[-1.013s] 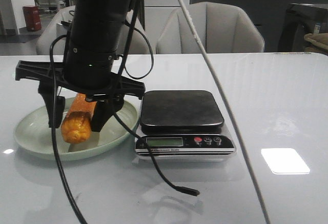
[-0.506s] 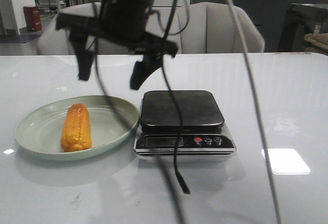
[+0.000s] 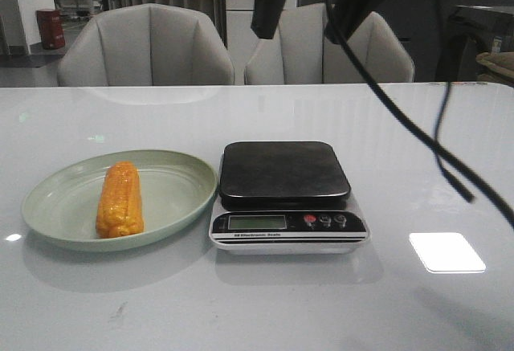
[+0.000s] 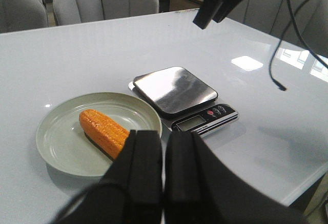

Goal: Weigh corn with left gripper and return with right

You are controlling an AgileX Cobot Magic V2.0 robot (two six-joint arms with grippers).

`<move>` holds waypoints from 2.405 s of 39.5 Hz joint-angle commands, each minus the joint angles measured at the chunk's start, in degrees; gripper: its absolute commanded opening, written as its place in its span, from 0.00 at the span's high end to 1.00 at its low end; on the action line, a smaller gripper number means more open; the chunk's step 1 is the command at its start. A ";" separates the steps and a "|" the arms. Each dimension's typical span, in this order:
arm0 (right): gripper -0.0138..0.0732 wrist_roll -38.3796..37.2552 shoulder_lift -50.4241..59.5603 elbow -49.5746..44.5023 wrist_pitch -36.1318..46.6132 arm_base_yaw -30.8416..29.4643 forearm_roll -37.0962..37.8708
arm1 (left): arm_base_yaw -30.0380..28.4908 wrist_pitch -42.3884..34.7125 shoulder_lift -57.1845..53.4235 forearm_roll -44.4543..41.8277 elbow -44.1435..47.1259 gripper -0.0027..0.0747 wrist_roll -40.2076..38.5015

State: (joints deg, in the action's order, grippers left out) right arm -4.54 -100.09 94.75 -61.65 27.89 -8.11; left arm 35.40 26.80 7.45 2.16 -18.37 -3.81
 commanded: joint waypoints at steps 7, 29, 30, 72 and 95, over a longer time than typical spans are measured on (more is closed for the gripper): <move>0.14 2.46 20.36 -20.53 18.11 -0.11 -0.43 | 0.22 -4.90 0.40 0.02 -1.40 0.81 -0.09; 0.14 2.57 66.78 -67.65 50.70 -0.11 3.09 | 0.22 -4.90 0.40 0.02 -1.40 0.81 -0.09; 0.14 2.57 68.95 -68.97 51.62 -0.11 3.39 | 0.22 -4.90 0.40 0.02 -1.40 0.81 -0.09; 0.65 2.51 82.36 -83.14 65.01 -0.11 3.41 | 0.22 -4.90 0.40 0.02 -1.40 0.81 -0.09; 0.65 2.51 82.36 -83.14 65.01 -0.11 3.41 | -5.93 -11.54 0.40 -0.64 3.74 0.81 -0.09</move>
State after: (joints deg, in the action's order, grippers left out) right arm -2.57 -17.58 10.06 -1.37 27.89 -5.26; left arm 32.56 23.69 7.45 1.75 -14.70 -3.81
